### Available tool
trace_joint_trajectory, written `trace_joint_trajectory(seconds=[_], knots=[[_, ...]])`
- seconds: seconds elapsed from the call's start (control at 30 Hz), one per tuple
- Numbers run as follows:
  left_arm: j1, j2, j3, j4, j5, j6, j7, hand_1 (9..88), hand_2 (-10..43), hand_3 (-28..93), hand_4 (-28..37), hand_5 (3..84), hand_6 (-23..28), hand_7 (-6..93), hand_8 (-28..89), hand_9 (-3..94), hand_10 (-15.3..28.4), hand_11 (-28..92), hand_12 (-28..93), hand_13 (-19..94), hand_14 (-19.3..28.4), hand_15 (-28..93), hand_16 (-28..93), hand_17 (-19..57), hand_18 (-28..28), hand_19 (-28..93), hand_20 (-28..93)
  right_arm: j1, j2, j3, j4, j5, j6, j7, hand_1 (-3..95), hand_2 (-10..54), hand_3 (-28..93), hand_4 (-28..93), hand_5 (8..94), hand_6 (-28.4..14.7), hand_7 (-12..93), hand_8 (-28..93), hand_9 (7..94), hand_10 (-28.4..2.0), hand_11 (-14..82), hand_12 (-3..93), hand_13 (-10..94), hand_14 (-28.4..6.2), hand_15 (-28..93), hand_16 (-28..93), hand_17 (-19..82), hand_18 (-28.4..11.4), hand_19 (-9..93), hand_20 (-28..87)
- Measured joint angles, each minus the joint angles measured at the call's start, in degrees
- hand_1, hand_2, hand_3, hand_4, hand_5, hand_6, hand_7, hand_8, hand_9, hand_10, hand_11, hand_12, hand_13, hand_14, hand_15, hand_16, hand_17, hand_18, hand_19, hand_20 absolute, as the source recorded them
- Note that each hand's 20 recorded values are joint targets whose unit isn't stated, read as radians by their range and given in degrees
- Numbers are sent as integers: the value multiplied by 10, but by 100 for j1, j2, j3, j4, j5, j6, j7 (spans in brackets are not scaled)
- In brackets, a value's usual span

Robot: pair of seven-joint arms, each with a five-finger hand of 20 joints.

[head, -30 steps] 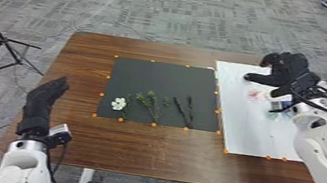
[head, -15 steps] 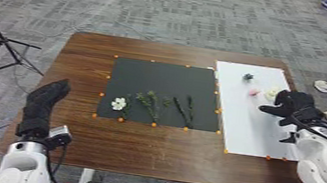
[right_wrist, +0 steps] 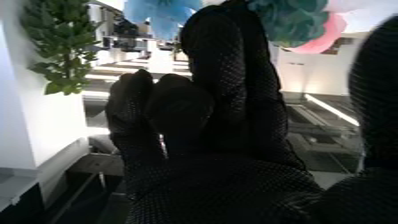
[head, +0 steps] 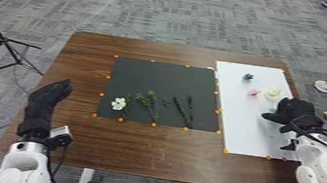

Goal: Arrange flowers

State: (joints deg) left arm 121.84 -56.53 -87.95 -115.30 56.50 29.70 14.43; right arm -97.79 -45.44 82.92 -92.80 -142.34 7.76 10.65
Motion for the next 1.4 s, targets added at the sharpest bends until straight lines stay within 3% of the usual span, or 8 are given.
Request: trace_joint_trajectory(seconds=[0.1, 0.23, 0.4, 0.77, 1.0, 1.2, 1.4], knots=[[0, -5, 0, 0, 0, -4, -1, 245, 47, 716, -270, 462, 50, 165, -84, 451, 131, 207, 94, 340, 150, 149, -13, 46, 98, 66, 139, 23, -7, -62, 37, -36, -11, 93, 348, -89, 682, -210, 758, 1, 283, -93, 842, -126, 451, 319, 737, -136, 759, 427, 365, -270, 813, 568], [1, -10, 0, -2, 0, -21, -1, 246, 47, 715, -270, 462, 50, 166, -84, 450, 131, 206, 94, 340, 150, 150, -13, 47, 98, 65, 139, 73, -13, -123, 53, -132, -52, 184, 430, -64, 647, -240, 769, -1, 278, 76, 855, -118, 450, 323, 745, -132, 760, 429, 373, -268, 820, 561], [14, -13, -8, -10, -1, -41, -1, 247, 46, 715, -269, 463, 51, 165, -84, 450, 132, 206, 94, 340, 150, 150, -13, 46, 98, 66, 140, 112, -21, -163, 58, -217, -83, 249, 505, -24, 624, -240, 788, 3, 282, 102, 870, -108, 451, 322, 752, -126, 764, 433, 380, -264, 821, 558], [69, -9, -46, -33, -6, -50, -8, 247, 45, 715, -265, 464, 52, 163, -83, 450, 132, 206, 94, 341, 150, 149, -13, 46, 98, 66, 139, -61, 182, -185, -282, -169, -85, 234, 522, -24, 619, -220, 801, 1, 277, 121, 871, -98, 459, 327, 751, -123, 771, 445, 375, -258, 816, 557], [70, 14, -69, -33, -5, -57, -19, 249, 42, 714, -262, 464, 52, 162, -83, 449, 132, 205, 94, 341, 149, 148, -13, 49, 96, 61, 139, -42, 686, -473, -942, 201, 440, 36, 522, -26, 616, -221, 803, 5, 278, 121, 867, -96, 462, 331, 745, -121, 776, 453, 370, -252, 812, 558], [86, 56, -131, -30, -4, -81, -30, 243, 29, 721, -258, 463, 53, 159, -82, 447, 131, 203, 94, 339, 147, 144, -13, 49, 95, 60, 139, 854, 1016, -1426, -1137, 907, 691, -683, 527, -24, 604, -245, 798, 10, 276, 95, 863, -91, 466, 333, 736, -117, 779, 453, 363, -246, 804, 559], [93, 81, -196, -17, 10, -257, -24, 243, 25, 721, -255, 459, 51, 155, -82, 441, 129, 200, 95, 335, 149, 138, -10, 45, 102, 62, 140, 2264, 994, -2807, -1170, 1749, 615, -1442, 543, -13, 579, -276, 785, 21, 284, 66, 856, -90, 467, 337, 731, -115, 779, 455, 359, -242, 797, 559]])
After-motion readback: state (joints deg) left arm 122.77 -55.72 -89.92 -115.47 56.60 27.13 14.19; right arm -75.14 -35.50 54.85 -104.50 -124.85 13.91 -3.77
